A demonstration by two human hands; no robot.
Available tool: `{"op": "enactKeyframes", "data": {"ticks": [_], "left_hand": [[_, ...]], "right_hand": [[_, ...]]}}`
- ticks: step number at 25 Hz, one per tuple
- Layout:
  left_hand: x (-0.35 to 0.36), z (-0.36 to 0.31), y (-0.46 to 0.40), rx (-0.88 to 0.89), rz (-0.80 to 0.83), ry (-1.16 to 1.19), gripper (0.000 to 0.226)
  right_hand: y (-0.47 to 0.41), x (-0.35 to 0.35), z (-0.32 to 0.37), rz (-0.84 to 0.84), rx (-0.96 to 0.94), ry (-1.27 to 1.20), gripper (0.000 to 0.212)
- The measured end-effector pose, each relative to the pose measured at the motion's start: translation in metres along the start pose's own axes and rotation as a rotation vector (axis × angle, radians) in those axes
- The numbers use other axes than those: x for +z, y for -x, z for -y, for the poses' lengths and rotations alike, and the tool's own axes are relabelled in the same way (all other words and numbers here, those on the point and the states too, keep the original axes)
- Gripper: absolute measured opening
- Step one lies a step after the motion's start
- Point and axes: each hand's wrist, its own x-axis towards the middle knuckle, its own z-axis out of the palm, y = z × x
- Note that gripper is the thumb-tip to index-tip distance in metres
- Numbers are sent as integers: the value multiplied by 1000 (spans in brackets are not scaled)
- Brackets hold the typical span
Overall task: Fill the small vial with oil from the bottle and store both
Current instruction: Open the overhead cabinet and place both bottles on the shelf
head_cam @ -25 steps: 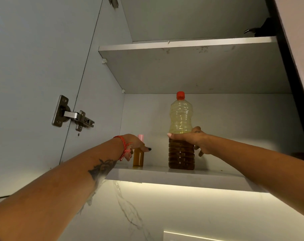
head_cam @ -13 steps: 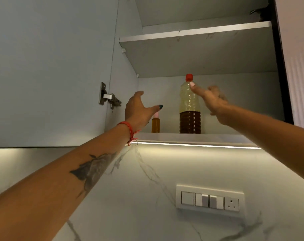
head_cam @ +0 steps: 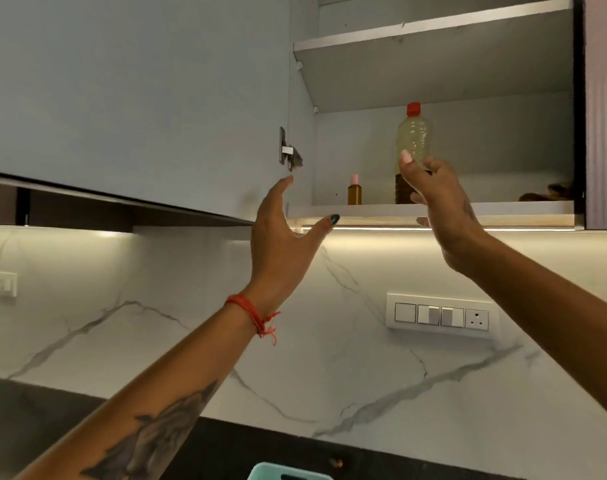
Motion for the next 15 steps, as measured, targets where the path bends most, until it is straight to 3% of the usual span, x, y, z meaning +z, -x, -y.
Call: {"op": "enactKeyframes", "data": {"ticks": [7,15], "left_hand": [[-63,2,65,-94,-26,17,70],[-110,-31,81,-3,-375,121,93]], "right_hand": [[80,35,21,54,2,-58,88],[137,89,101,181,-340,-8,94]]}}
